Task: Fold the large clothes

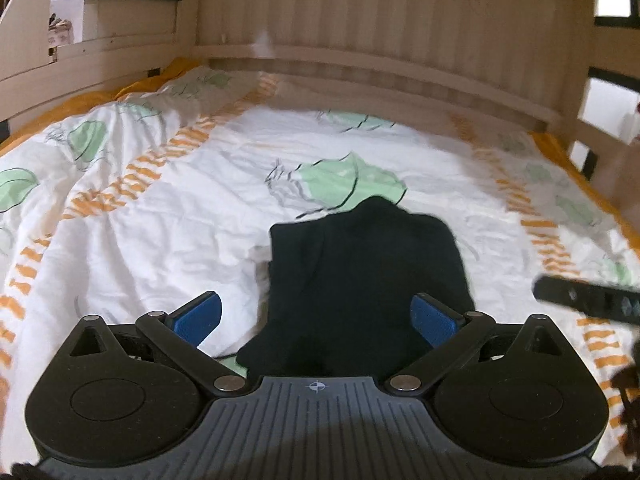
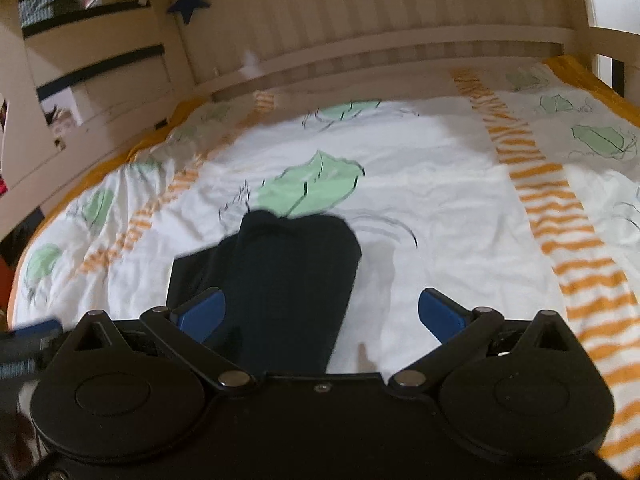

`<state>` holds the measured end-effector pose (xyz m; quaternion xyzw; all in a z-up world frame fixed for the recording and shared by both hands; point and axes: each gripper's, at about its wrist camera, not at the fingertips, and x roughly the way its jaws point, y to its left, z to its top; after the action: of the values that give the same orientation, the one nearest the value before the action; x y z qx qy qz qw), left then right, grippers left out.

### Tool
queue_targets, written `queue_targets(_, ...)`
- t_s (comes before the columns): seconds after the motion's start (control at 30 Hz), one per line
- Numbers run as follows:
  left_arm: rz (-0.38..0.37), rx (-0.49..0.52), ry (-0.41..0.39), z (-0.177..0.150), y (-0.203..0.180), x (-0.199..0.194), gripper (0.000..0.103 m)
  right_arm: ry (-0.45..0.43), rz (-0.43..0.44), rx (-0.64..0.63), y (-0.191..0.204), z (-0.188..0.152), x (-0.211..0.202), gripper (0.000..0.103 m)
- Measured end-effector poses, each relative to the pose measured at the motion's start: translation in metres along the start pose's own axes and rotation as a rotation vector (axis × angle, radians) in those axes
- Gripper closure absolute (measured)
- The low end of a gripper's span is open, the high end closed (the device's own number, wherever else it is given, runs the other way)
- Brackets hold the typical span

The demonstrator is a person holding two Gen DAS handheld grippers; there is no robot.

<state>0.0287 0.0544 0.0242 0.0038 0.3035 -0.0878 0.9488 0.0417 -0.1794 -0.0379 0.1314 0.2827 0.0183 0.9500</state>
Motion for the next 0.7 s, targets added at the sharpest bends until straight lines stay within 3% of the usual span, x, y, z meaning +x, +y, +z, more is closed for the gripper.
queue_targets(0.27, 0.067, 0.038, 0.020, -0.010, -0.012, -0.012, 0.001, 0.064, -0.020, -0.078, 0.015, -0.029, -0.024, 0.001)
queue_targets(0.53, 0.127, 0.062, 0.031, -0.017, -0.020, -0.024, 0.001, 0.064, -0.062, -0.139, 0.026, -0.042, -0.043, 0.001)
queue_targets(0.7, 0.106, 0.035, 0.088, -0.021, -0.018, -0.024, 0.001, 0.069, -0.105, -0.148, 0.029, -0.048, -0.052, 0.001)
